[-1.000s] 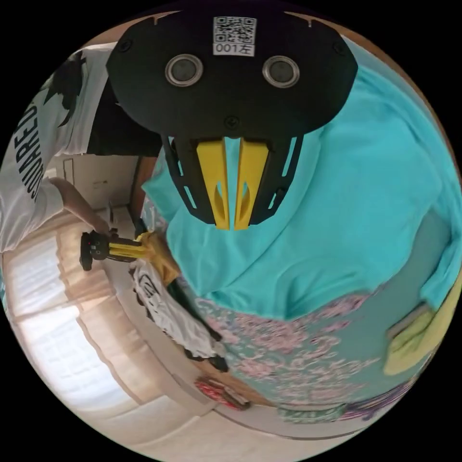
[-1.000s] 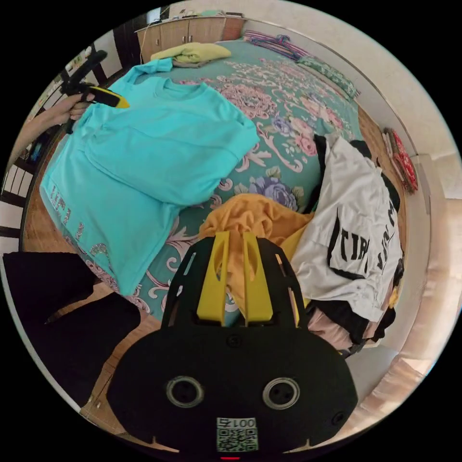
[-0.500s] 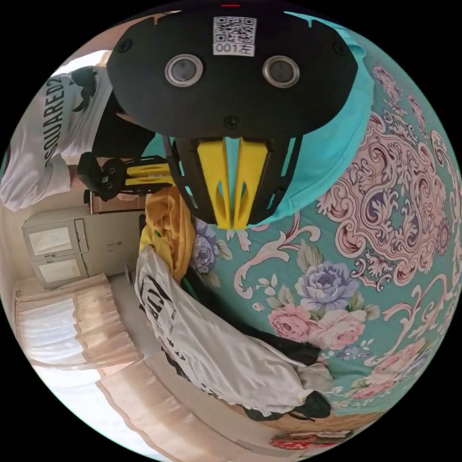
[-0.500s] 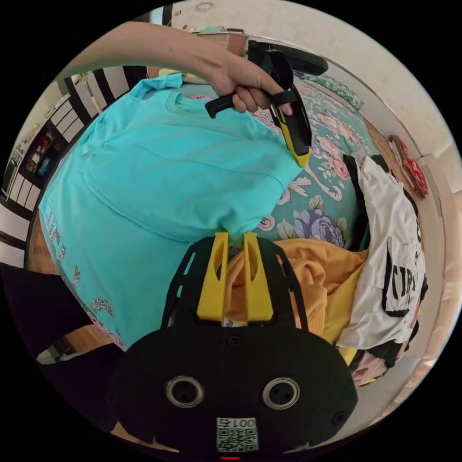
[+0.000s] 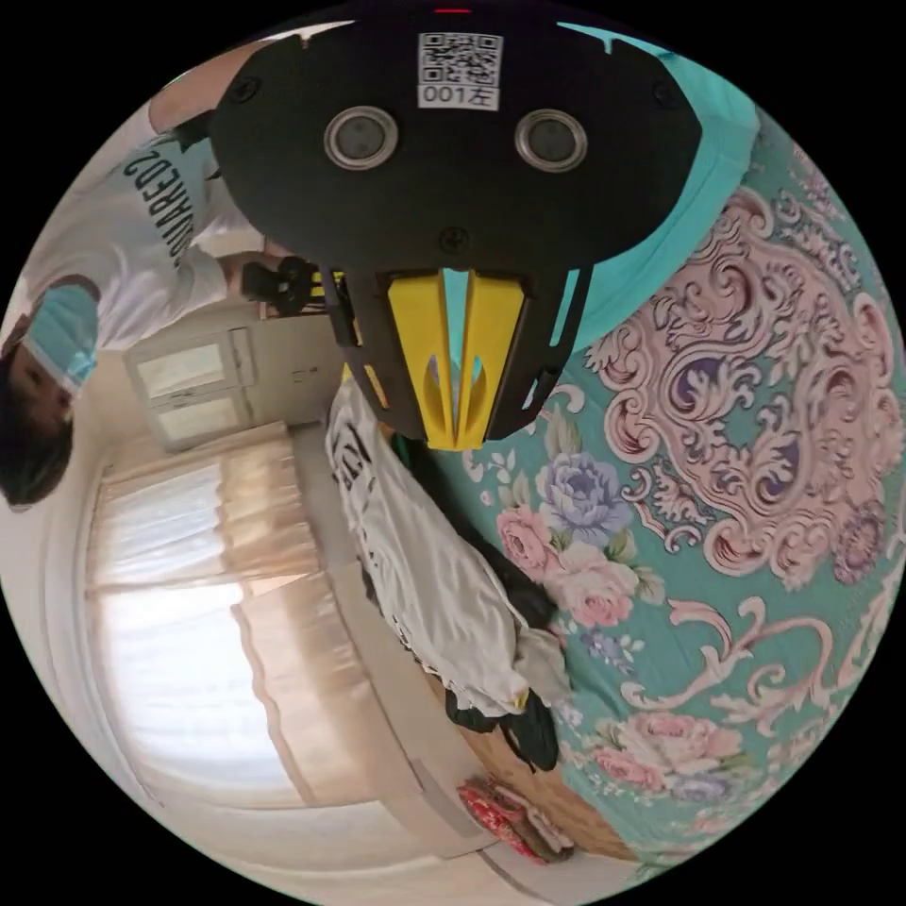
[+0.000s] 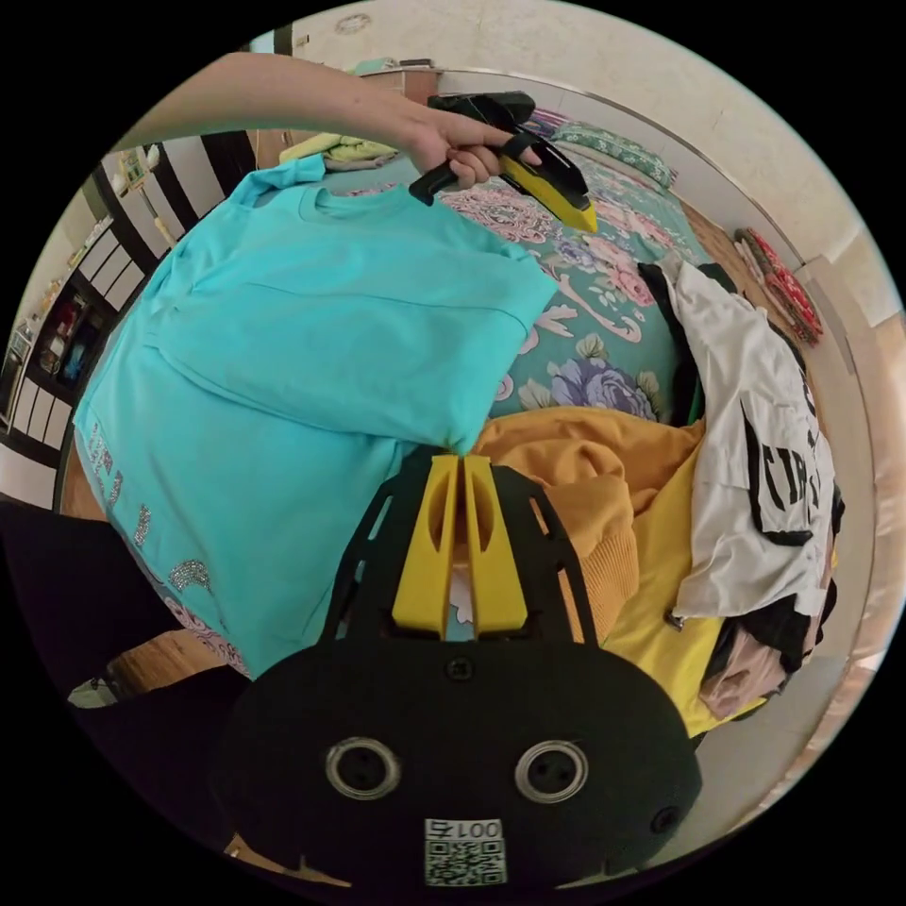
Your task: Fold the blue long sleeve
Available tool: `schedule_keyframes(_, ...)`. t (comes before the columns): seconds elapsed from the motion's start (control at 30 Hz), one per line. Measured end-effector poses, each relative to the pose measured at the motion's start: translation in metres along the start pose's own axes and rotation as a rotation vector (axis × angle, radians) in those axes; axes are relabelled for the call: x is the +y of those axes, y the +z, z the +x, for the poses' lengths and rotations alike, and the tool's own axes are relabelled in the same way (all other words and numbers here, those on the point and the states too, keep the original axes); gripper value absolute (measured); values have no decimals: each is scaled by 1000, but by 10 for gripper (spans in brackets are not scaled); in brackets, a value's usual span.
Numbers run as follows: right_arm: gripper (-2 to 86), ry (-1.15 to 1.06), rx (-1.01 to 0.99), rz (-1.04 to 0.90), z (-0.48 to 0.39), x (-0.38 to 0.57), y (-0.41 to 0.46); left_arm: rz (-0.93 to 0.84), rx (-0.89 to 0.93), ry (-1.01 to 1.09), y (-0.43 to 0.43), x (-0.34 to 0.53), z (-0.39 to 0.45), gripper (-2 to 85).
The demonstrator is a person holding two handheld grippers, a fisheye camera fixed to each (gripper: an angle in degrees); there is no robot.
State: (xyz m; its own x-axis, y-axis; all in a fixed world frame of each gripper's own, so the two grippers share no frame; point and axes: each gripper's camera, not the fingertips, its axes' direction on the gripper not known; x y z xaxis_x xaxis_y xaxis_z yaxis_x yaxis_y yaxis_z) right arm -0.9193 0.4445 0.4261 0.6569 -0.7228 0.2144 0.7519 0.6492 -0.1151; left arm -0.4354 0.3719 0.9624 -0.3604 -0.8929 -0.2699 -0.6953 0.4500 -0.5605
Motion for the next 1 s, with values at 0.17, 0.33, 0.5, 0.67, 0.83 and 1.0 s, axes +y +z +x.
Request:
schedule_keyframes(0.17,27,-24,74,89,5,-19,-37,-124,-671,178,1,62,64,-10)
schedule_keyframes(0.33,74,-144,96,240,4,-73,-60,-93,-1050,121,-3,168,100,-10)
schedule_keyframes(0.5,99,-374,-13,417,-25,-170,-58,-89,-1448,-247,-19,293,108,-9)
schedule_keyframes(0.67,108,-652,-290,377,-104,-306,-29,83,-1346,-795,-80,445,81,6)
schedule_keyframes(0.83,138,-603,-442,294,-176,-441,25,228,-1067,-856,-111,539,35,55)
schedule_keyframes(1.0,137,-311,-710,93,-227,-574,98,236,-1006,-722,-117,593,22,45)
